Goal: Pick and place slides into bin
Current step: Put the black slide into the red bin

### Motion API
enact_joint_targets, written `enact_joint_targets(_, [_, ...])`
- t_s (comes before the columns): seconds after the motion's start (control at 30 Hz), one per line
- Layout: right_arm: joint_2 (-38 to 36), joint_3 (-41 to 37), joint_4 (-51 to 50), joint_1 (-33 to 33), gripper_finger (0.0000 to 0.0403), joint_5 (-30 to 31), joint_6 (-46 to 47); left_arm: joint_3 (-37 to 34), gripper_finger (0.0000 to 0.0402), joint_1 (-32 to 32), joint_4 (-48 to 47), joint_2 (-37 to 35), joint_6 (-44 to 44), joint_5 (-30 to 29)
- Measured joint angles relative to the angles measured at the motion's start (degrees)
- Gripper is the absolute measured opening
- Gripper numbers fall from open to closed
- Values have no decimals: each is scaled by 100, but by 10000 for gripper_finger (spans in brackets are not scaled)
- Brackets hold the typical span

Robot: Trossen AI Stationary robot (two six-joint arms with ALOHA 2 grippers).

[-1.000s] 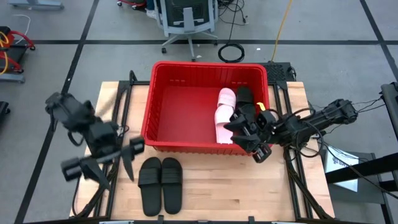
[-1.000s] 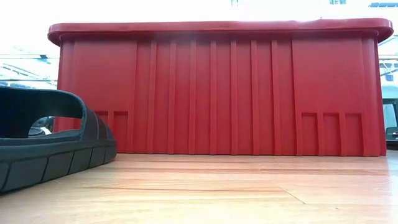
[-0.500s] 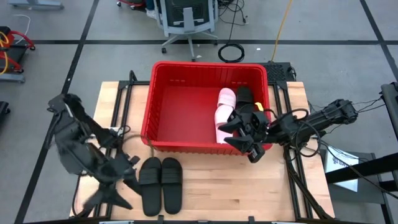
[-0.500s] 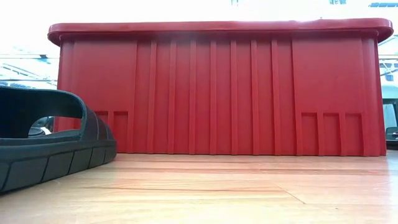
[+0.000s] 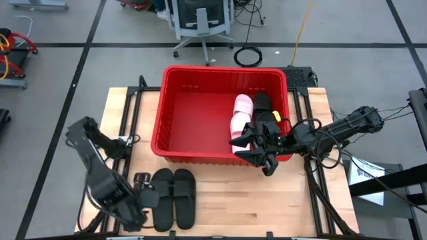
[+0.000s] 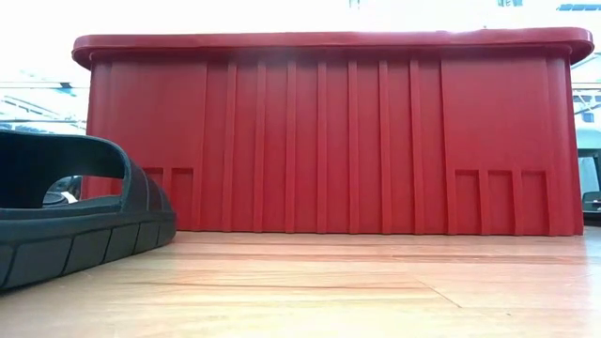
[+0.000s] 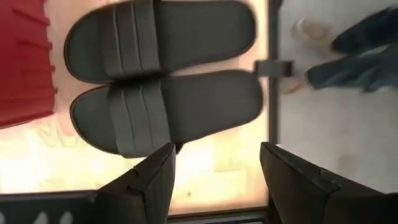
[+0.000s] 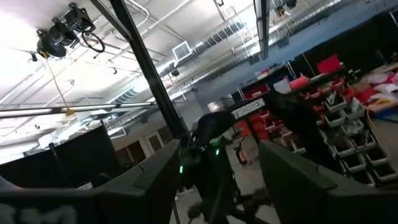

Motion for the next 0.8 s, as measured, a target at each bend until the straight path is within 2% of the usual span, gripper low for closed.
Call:
enact_joint_targets(0.4, [0, -2, -519, 127, 206, -35, 200, 0, 228, -121, -236, 1465, 281, -550])
enact_joint_targets(0.8, [0, -2, -535, 163, 206, -35, 314, -2, 228, -103, -230, 2177, 670, -1062])
